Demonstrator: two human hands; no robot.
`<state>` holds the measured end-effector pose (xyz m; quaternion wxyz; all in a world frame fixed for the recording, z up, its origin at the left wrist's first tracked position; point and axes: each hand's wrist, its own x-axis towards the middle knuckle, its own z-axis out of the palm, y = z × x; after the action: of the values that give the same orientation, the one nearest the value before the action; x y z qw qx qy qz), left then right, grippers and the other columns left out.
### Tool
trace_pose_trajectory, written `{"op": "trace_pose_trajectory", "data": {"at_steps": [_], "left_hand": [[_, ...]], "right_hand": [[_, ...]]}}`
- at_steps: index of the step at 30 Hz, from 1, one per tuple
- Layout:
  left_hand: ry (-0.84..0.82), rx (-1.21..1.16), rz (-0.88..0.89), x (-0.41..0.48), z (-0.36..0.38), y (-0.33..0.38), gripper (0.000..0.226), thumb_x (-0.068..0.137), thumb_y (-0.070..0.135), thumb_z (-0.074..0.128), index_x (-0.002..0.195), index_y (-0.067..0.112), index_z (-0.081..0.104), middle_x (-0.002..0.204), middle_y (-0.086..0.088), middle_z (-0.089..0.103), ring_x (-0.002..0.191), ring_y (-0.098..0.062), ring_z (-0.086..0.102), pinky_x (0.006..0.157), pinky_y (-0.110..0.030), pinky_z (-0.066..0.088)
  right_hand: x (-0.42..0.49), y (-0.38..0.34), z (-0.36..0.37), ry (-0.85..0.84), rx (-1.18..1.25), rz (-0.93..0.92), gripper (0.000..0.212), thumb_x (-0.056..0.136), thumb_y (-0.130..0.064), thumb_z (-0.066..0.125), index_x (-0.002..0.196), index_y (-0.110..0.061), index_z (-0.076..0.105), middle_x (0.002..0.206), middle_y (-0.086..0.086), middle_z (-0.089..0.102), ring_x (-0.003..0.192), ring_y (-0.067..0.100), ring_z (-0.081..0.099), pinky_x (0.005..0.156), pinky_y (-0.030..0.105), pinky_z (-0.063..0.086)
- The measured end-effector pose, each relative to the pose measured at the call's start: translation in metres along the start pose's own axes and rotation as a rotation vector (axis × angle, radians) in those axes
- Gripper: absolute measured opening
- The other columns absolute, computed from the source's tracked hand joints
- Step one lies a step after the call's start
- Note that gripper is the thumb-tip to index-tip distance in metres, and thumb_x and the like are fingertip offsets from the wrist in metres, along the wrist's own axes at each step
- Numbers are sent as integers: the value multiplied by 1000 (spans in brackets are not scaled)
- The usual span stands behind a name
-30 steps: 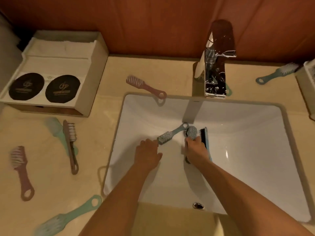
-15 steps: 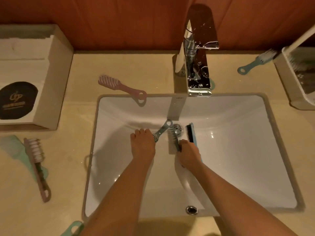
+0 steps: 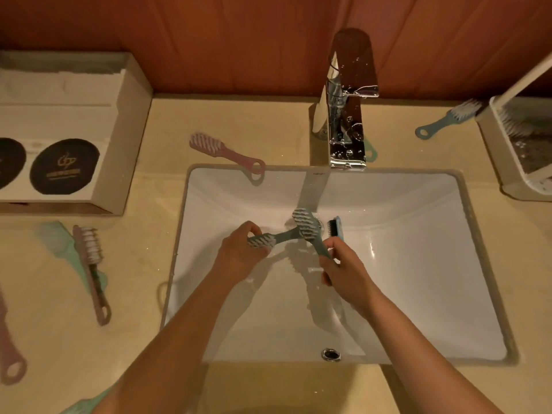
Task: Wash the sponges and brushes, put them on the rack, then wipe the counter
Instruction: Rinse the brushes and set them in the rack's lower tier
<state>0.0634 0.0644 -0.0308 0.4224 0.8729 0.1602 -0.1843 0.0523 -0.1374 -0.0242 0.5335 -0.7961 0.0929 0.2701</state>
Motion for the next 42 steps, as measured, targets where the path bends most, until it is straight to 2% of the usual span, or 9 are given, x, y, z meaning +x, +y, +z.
{"op": "trace_pose_trajectory", "data": {"at_steps": [5, 11, 16, 19, 24, 28, 32, 37, 42], "left_hand": [[-5, -113, 64, -32, -19, 11, 20, 76, 28, 75, 85, 25, 57, 80, 10, 62, 74, -13, 59, 66, -27, 47], [-11, -117, 188, -64, -19, 31, 20, 73, 19, 77, 81, 17, 59, 74, 3, 63, 65, -12, 55, 60, -23, 44], [-9, -509, 185, -87, -16, 56, 13, 79, 7, 70, 89, 4, 63, 68, 7, 63, 61, -3, 55, 60, -14, 46], [-24, -800, 134, -99, -4, 70, 12, 87, 8, 61, 99, 10, 63, 85, 5, 70, 81, -4, 64, 76, -18, 51], [-64, -1009, 29, -107, 19, 95, 18, 96, 20, 47, 109, 24, 58, 109, -3, 68, 105, -15, 64, 95, -34, 47], [-84, -999, 22, -112, 36, 116, 19, 99, 24, 40, 109, 32, 55, 101, 1, 64, 96, -12, 62, 90, -41, 49], [-72, -813, 97, -117, 56, 138, 30, 99, 27, 40, 128, 34, 45, 122, 1, 60, 106, -16, 59, 96, -46, 49], [10, -670, 157, -122, 78, 170, 22, 96, 22, 48, 115, 32, 46, 100, -2, 67, 89, -14, 60, 72, -25, 49], [-60, -574, 195, -121, 97, 208, 14, 95, 21, 49, 109, 22, 52, 87, 1, 71, 78, -11, 65, 66, -23, 49]], "right_hand": [[-23, -13, -9, 73, -40, -94, 24, 97, -13, 40, 107, -30, 54, 81, -7, 59, 63, 10, 50, 54, 24, 40], [-42, -22, -14, 131, -286, -195, 33, 93, -26, 51, 125, -29, 55, 99, -3, 66, 72, 11, 57, 57, 28, 45], [-57, -17, -16, 201, -123, -219, 25, 93, -20, 53, 116, -27, 59, 95, -5, 64, 75, 10, 57, 59, 17, 44], [-67, -16, -20, 193, -76, -223, 21, 95, -19, 50, 115, -23, 57, 87, -9, 59, 68, 3, 51, 54, 8, 40], [-81, -11, -38, 130, -93, -170, 15, 100, -24, 37, 113, -19, 42, 68, -5, 53, 60, 8, 49, 56, 20, 39], [-94, -4, -60, 103, -37, -150, 12, 101, -20, 33, 110, -17, 40, 74, -1, 52, 64, 12, 49, 63, 26, 44], [-98, 9, -92, 165, -63, -171, 11, 99, -19, 38, 106, -19, 47, 81, -7, 49, 68, 11, 47, 66, 28, 43], [-105, 11, -135, 276, 48, -238, 15, 96, -24, 47, 109, -25, 54, 67, -4, 41, 56, 5, 39, 50, 13, 32], [-115, 15, -190, 274, 132, -278, 16, 96, -15, 49, 110, -19, 55, 65, -1, 49, 49, -3, 44, 51, 7, 36]]}}
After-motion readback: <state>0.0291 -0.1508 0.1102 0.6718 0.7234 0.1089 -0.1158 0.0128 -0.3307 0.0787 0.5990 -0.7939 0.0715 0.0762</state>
